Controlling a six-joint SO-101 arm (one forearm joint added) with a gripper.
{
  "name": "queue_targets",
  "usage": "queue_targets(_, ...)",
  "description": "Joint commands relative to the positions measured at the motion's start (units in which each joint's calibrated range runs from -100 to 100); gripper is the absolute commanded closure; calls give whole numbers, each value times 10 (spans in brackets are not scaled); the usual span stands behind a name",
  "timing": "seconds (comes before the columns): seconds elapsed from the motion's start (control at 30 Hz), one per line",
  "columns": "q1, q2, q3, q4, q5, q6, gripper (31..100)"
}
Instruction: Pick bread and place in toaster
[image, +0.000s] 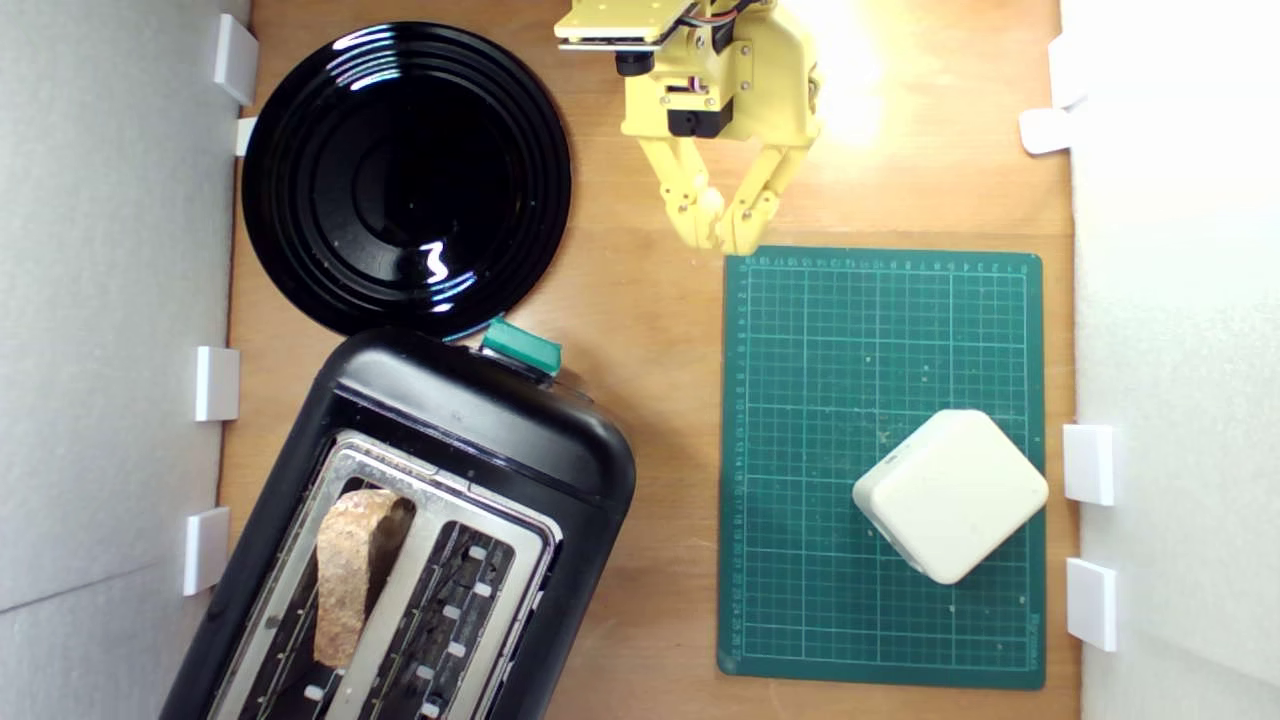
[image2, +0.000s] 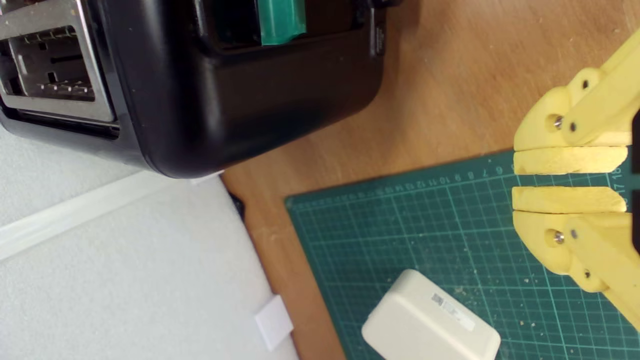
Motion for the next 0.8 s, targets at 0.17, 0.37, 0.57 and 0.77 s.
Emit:
queue_targets(0.17,25,-118,113,-14,1,3,925)
queue_targets(0.37,49,-197,200,-25,1,4,994)
queue_targets(0.57,85,-289,285,-23,2,3,994)
queue_targets(0.77,104,-335,360,-24,7,3,994)
